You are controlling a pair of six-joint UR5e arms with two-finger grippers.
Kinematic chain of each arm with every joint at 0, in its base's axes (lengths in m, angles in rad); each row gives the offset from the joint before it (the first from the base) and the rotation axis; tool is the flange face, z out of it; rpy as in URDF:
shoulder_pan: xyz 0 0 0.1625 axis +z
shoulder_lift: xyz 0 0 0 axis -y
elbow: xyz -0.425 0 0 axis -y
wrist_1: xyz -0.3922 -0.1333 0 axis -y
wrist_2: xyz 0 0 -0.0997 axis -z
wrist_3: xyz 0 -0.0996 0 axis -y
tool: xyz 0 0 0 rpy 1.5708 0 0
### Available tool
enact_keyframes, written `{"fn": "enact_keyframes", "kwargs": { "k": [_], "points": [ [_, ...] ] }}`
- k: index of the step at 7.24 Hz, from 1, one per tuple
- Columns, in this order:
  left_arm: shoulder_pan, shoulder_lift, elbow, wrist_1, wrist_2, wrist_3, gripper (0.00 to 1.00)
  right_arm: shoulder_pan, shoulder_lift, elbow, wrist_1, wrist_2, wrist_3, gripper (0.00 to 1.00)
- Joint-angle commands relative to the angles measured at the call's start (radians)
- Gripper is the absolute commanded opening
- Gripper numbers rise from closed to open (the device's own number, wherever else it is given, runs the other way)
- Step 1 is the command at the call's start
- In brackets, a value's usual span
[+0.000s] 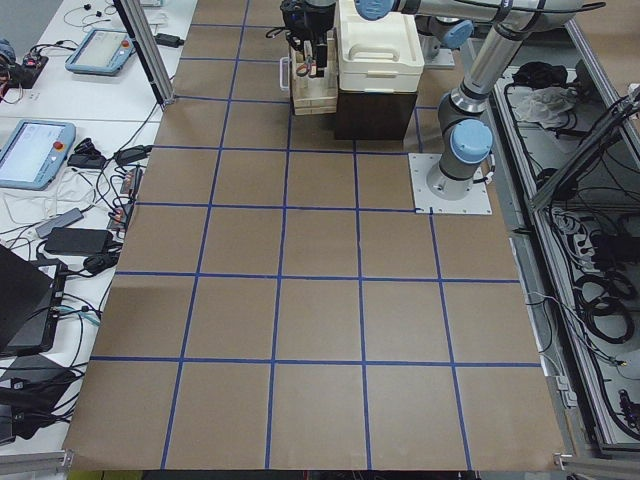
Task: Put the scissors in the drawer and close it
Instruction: 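Lower the scissors into the drawer and open the right gripper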
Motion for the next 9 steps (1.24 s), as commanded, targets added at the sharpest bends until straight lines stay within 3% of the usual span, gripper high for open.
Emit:
{"fn": "enact_keyframes", "kwargs": {
  "k": [1,2,3,4,6,9],
  "points": [
    [0.0,0.0,0.0,0.001,0.0,0.0,1.0,0.024,0.005,0.005,0.0,-0.003,0.025,0.0],
    [0.0,0.0,0.0,-0.001,0.0,0.0,1.0,0.024,0.008,0.006,-0.002,-0.003,0.027,0.15],
    [0.0,0.0,0.0,-0.001,0.0,0.0,1.0,0.024,0.008,0.006,-0.029,0.002,0.031,0.8],
    [0.0,0.0,0.0,-0.001,0.0,0.0,1.0,0.023,0.007,0.005,-0.06,0.0,0.034,1.0],
    [0.0,0.0,0.0,-0.001,0.0,0.0,1.0,0.003,-0.013,-0.001,-0.063,-0.008,0.062,1.0],
    [0.0,0.0,0.0,-0.001,0.0,0.0,1.0,-0.133,-0.101,-0.008,-0.058,0.011,0.442,1.0]
  ]
}}
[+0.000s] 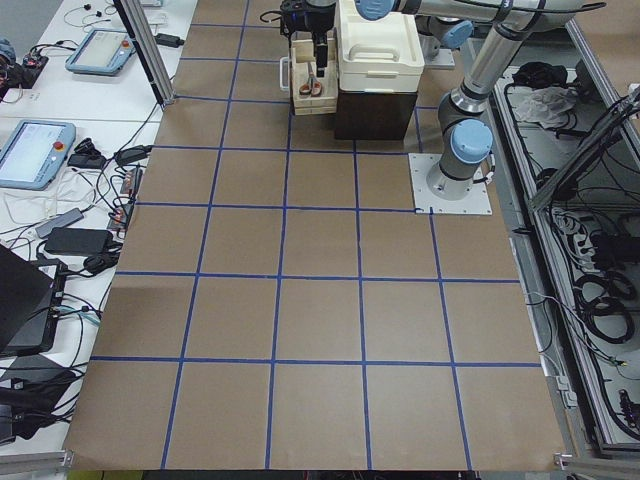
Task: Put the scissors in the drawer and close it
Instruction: 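Raise the right gripper away from the drawer back to its start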
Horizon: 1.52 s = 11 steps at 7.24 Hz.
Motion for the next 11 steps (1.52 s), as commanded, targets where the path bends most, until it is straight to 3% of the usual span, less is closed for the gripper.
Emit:
{"fn": "enact_keyframes", "kwargs": {
  "k": [1,4,9,11],
  "points": [
    [0.0,0.0,0.0,0.0,0.0,0.0,1.0,-0.125,-0.055,-0.005,-0.005,0.013,0.259,1.0],
    [0.0,0.0,0.0,-0.002,0.0,0.0,1.0,-0.244,-0.113,-0.001,0.004,0.007,0.591,1.0],
    [-0.006,-0.024,-0.003,0.009,-0.006,-0.026,1.0,-0.244,-0.119,0.019,-0.002,-0.01,0.711,1.0],
    [-0.011,-0.035,-0.005,0.011,-0.011,-0.078,1.0,-0.252,-0.145,0.018,0.024,-0.027,0.9,1.0]
  ]
}}
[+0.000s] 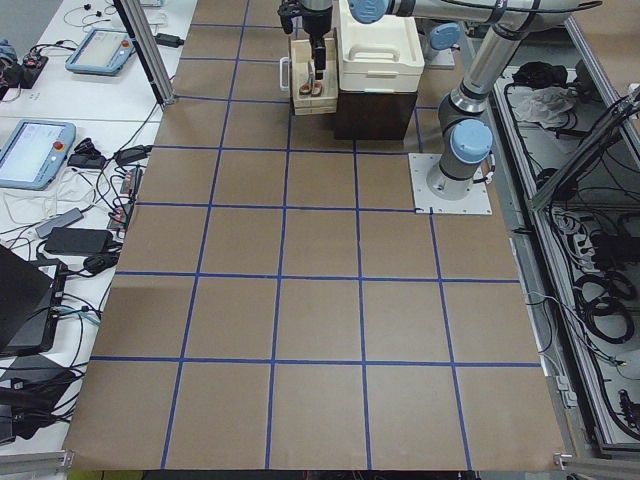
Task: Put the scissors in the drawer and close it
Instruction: 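Raise the right gripper away from the drawer back to its start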
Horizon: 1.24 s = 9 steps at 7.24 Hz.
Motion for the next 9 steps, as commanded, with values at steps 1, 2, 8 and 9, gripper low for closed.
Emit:
{"fn": "enact_keyframes", "kwargs": {
  "k": [1,2,8,9],
  "points": [
    [-0.002,-0.022,0.002,0.036,-0.008,-0.036,1.0,-0.016,-0.033,0.0,0.013,-0.017,0.111,1.0],
    [-0.005,-0.066,0.004,0.164,-0.015,-0.054,0.99,-0.054,-0.044,0.0,0.037,-0.017,0.111,1.0],
    [-0.174,-0.43,0.214,0.391,0.0,-0.203,0.97,-0.126,-0.103,0.014,0.103,-0.003,0.195,1.0],
    [-0.203,-0.482,0.234,0.451,0.018,-0.223,0.97,-0.126,-0.106,0.025,0.104,-0.003,0.195,1.0]
  ]
}}
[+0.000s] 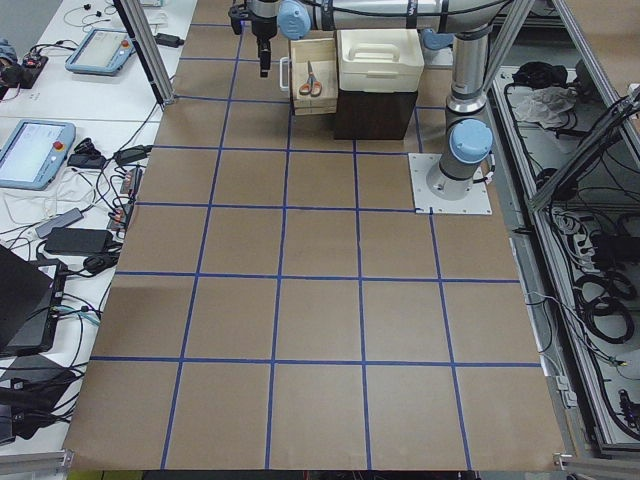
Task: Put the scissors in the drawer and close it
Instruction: 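Move the left gripper over the drawer's white handle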
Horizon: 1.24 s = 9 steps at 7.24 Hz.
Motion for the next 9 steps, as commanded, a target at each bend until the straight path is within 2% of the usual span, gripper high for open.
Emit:
{"fn": "enact_keyframes", "kwargs": {
  "k": [1,3,5,9],
  "points": [
    [-0.051,-0.116,0.053,0.097,0.038,-0.051,0.97,0.002,-0.015,0.016,0.004,0.004,0.005,1.0],
    [-0.062,-0.187,0.093,0.15,0.04,-0.054,0.96,0.028,-0.016,0.016,0.003,0.029,0.005,1.0],
    [-0.086,-0.228,0.094,0.183,0.037,-0.055,0.96,0.031,-0.012,0.018,0.01,0.011,-0.004,1.0],
    [-0.113,-0.264,0.081,-0.004,-0.035,-0.029,0.99,0.028,-0.01,0.018,0.012,0.006,-0.003,1.0]
  ]
}}
